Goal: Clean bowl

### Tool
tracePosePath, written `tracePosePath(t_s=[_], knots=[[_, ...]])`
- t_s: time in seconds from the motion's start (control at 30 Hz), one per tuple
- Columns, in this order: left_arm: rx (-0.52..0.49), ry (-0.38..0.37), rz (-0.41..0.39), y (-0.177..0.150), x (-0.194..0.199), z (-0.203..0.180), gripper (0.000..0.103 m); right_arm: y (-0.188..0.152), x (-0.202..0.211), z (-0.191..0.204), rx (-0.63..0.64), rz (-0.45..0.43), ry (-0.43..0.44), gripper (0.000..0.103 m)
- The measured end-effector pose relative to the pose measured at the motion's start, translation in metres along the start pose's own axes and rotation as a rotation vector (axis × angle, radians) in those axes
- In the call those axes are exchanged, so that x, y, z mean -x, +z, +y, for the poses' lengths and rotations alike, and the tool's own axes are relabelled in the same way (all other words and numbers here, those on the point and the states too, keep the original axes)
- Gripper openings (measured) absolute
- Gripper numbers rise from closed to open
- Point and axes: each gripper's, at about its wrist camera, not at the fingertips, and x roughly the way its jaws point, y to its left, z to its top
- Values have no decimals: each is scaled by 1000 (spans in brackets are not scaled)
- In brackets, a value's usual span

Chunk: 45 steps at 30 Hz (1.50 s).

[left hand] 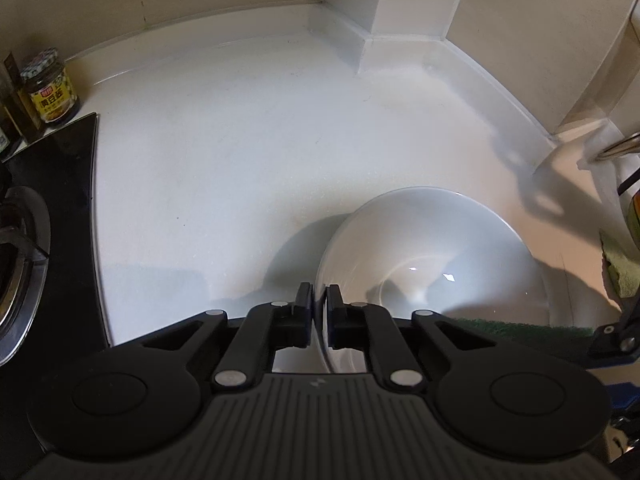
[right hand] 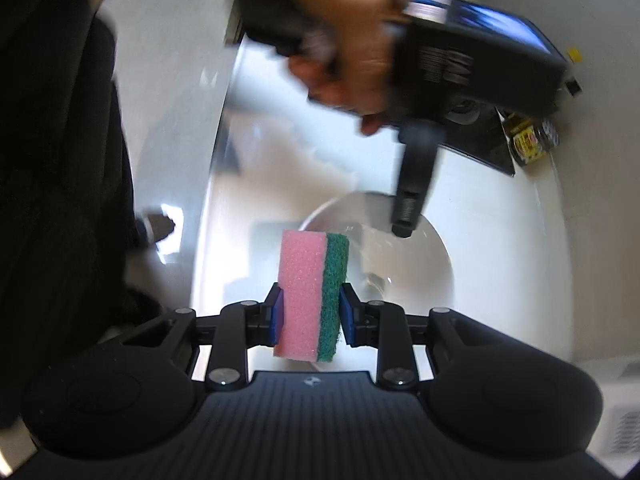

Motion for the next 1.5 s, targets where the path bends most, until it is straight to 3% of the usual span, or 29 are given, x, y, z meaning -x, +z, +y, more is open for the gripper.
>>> tracePosePath(t_s=[0.2, 0.37, 0.5, 0.6, 1.0, 1.33, 1.5], knots=[[126, 11, -44, -36, 21, 6, 14, 2, -5, -4, -68, -40, -6, 24], [106, 16, -38, -36, 15, 8, 10, 5, -9, -6, -77, -56, -2, 24], [7, 28, -18, -13, 5, 12, 5, 8, -8, -6, -38, -50, 10, 24], [2, 5, -15, 0, -3, 14, 5, 8, -4, 2, 30, -1, -24, 24], [165, 74, -78, -43, 23, 10, 13, 6, -8, -1, -29, -8, -44, 24], [13, 18, -19, 1, -1, 18, 7, 10, -3, 7, 60, 8, -42, 24], [68, 27, -27, -3, 12, 17, 11, 7, -4, 8, 56, 26, -68, 24]])
